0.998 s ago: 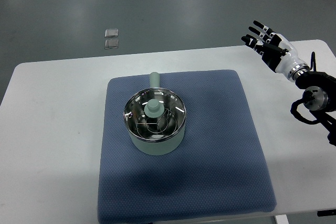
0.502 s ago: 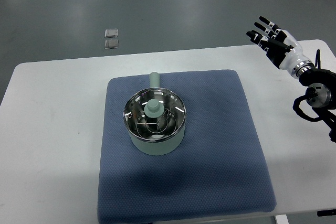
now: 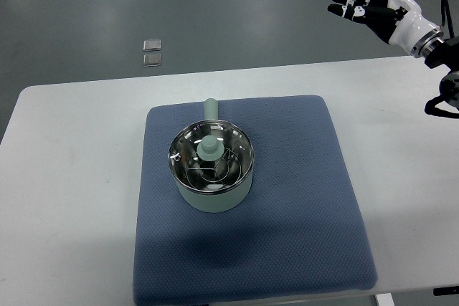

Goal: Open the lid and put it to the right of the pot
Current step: 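Swing the right hand over the saucepan toward the lid knob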

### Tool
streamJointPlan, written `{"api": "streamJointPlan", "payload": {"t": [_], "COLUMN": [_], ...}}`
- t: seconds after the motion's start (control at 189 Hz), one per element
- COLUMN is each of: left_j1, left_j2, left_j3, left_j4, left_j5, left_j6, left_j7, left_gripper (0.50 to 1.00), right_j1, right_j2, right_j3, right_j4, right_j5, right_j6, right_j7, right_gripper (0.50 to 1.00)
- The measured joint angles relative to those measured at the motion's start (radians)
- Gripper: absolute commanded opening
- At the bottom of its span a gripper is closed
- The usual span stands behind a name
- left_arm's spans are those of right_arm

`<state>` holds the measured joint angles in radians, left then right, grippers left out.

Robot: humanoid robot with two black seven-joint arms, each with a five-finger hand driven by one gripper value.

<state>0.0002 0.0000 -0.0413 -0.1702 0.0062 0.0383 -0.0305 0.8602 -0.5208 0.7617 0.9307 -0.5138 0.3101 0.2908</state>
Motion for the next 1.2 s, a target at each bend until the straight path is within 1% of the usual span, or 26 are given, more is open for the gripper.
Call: {"api": "streamJointPlan", "payload": {"t": [0.174,0.269,0.396,0.507,0.639,0.845,1.067,1.199], "left_j1": [0.0,0.0,0.0,0.0,0.0,0.0,0.0,0.0], "left_j2": [0.0,0.0,0.0,0.0,0.0,0.0,0.0,0.0], "left_j3": [0.0,0.0,0.0,0.0,0.0,0.0,0.0,0.0], "left_j4": [0.0,0.0,0.0,0.0,0.0,0.0,0.0,0.0], "left_j5": [0.0,0.0,0.0,0.0,0.0,0.0,0.0,0.0], "left_j6": [0.0,0.0,0.0,0.0,0.0,0.0,0.0,0.0], "left_j7": [-0.001,-0.001,-0.001,-0.001,-0.001,-0.001,-0.001,-0.001], "left_gripper": [1.0,1.0,1.0,1.0,1.0,1.0,1.0,1.0], "right_j1": [0.078,0.132,0.195,0.245,0.292,0.369,0.392,0.387], "right_j2": [-0.017,-0.015,-0.01,0.001,0.031,0.089,0.161,0.18], "right_j3": [-0.031,-0.087,-0.187,-0.284,-0.375,-0.48,-0.498,-0.498], "right_j4": [0.108,0.169,0.242,0.282,0.305,0.308,0.301,0.3], "right_j5": [-0.207,-0.334,-0.462,-0.556,-0.656,-0.769,-0.984,-1.013], "right_j6": [0.058,0.089,0.103,0.107,0.107,0.105,0.094,0.094], "right_j7": [0.005,0.014,0.03,0.037,0.047,0.047,0.044,0.043], "right_gripper": [0.928,0.93,0.93,0.93,0.928,0.928,0.928,0.928]}}
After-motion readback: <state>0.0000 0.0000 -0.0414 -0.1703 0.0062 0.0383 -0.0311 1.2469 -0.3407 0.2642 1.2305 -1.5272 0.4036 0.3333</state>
